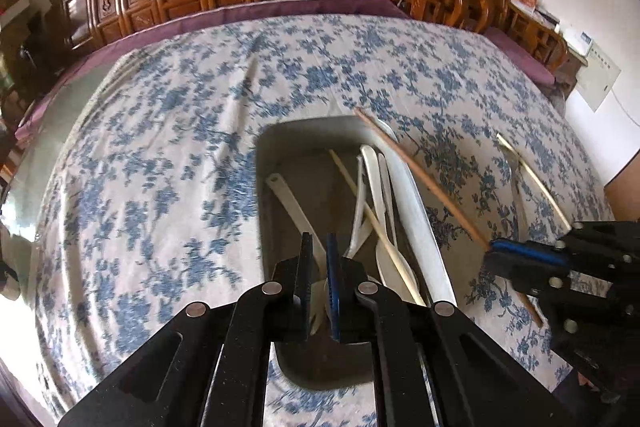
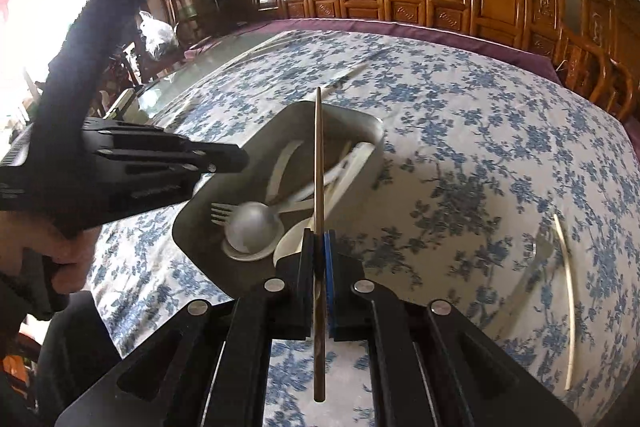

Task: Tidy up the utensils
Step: 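Lower the wooden chopstick into the grey tray and open the right tool, then grasp the bamboo chopstick with the right tool while the left grasps the metal fork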

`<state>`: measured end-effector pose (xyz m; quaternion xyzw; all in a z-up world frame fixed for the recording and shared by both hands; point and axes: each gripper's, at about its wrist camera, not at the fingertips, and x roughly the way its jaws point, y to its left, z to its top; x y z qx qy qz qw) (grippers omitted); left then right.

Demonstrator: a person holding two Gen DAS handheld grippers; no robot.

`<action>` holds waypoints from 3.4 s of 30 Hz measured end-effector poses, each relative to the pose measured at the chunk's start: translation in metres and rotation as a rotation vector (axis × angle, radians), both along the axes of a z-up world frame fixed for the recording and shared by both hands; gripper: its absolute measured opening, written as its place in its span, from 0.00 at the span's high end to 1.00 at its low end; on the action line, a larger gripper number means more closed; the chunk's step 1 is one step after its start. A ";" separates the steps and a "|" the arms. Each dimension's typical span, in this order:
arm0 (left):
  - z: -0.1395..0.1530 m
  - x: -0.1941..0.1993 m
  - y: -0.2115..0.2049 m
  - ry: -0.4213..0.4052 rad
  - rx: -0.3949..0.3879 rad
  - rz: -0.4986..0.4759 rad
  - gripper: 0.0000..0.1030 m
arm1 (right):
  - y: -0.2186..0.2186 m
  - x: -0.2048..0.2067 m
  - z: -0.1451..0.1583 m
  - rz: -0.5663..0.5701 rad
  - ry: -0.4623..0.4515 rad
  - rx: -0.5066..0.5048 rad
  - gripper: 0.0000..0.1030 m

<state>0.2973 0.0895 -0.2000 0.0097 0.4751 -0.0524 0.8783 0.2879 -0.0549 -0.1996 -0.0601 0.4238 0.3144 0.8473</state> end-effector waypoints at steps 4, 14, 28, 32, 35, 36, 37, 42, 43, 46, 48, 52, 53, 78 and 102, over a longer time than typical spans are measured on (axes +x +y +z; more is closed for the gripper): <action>0.014 -0.017 0.016 -0.036 -0.002 0.018 0.76 | 0.009 0.000 0.000 -0.005 0.011 -0.011 0.94; 0.035 -0.052 0.046 -0.127 0.001 0.064 0.29 | 0.032 0.001 -0.002 -0.029 0.054 -0.037 0.94; 0.043 -0.067 0.082 -0.171 -0.041 0.135 0.19 | 0.072 0.018 -0.021 -0.086 0.078 -0.127 0.94; 0.043 -0.068 0.084 -0.172 -0.041 0.137 0.19 | 0.074 0.026 -0.026 -0.109 0.087 -0.122 0.94; 0.042 -0.069 0.082 -0.170 -0.035 0.133 0.19 | 0.074 0.033 -0.029 -0.126 0.103 -0.108 0.94; 0.042 -0.069 0.082 -0.169 -0.033 0.131 0.19 | 0.075 0.034 -0.028 -0.126 0.104 -0.106 0.94; 0.041 -0.069 0.081 -0.167 -0.033 0.131 0.19 | 0.077 0.036 -0.028 -0.126 0.101 -0.104 0.94; 0.038 -0.068 0.077 -0.160 -0.033 0.124 0.19 | 0.078 0.041 -0.025 -0.129 0.106 -0.082 0.94; 0.038 -0.067 0.076 -0.159 -0.034 0.122 0.19 | 0.078 0.041 -0.025 -0.125 0.108 -0.074 0.94; 0.038 -0.068 0.074 -0.158 -0.033 0.116 0.19 | 0.077 0.040 -0.024 -0.114 0.099 -0.058 0.94; 0.038 -0.069 0.072 -0.160 -0.032 0.113 0.19 | 0.075 0.039 -0.023 -0.108 0.100 -0.051 0.94; 0.039 -0.071 0.067 -0.164 -0.026 0.107 0.19 | 0.061 0.030 -0.013 -0.088 0.057 -0.026 0.93; 0.040 -0.071 0.065 -0.166 -0.027 0.101 0.19 | 0.056 0.027 -0.010 -0.084 0.039 -0.029 0.93; 0.021 -0.047 -0.066 -0.112 -0.002 -0.100 0.19 | -0.199 0.048 -0.063 -0.312 0.063 -0.201 0.71; -0.036 0.025 -0.186 -0.017 0.011 -0.197 0.19 | -0.198 0.076 -0.076 -0.217 0.065 -0.238 0.94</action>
